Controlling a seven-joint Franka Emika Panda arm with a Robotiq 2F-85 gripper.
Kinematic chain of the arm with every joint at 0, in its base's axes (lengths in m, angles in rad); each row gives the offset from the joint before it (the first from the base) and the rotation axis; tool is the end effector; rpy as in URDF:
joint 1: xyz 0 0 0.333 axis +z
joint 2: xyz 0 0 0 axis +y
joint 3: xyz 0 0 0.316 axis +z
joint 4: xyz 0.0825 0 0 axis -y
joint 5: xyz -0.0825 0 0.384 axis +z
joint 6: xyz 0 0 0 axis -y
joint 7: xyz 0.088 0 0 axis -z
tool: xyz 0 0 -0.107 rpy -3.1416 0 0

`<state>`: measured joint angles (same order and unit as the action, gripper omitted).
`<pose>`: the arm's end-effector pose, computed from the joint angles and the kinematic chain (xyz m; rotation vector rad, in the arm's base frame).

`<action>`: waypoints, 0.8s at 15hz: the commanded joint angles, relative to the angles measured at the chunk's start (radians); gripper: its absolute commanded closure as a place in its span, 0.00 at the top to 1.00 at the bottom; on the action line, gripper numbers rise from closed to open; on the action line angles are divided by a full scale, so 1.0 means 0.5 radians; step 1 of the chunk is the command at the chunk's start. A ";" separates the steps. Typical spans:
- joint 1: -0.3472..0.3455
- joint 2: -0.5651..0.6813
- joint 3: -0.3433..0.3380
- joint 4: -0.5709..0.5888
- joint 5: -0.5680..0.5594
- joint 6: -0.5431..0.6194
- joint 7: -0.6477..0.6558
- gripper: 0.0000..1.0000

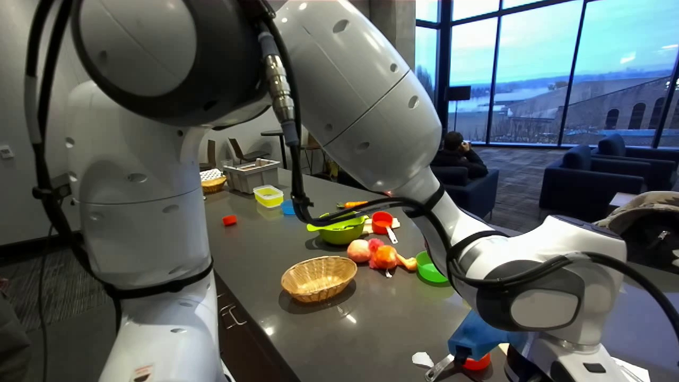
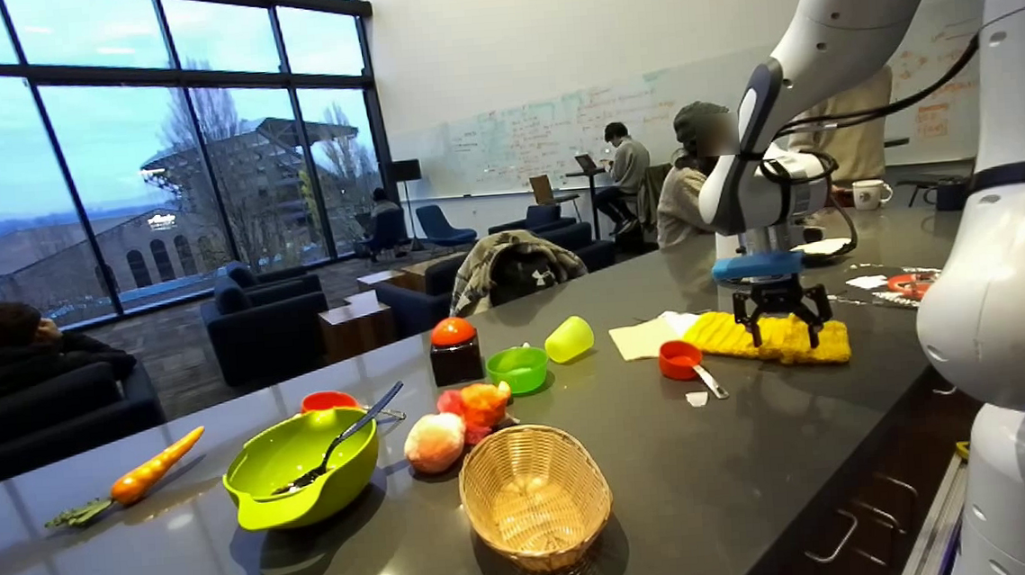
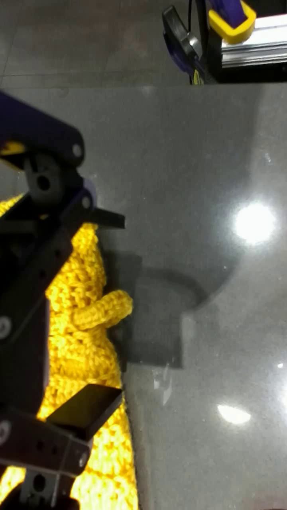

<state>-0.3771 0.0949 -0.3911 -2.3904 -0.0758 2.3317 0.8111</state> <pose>0.3453 -0.3375 0.2702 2.2017 -2.1010 -0.2219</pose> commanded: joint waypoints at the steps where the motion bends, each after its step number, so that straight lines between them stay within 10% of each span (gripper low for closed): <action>1: 0.007 0.045 -0.019 -0.007 0.036 0.078 -0.036 0.81; 12: 0.008 0.097 -0.033 -0.027 0.157 0.159 -0.088 0.00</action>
<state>-0.3773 0.1396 -0.3944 -2.3943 -0.0129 2.3926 0.7920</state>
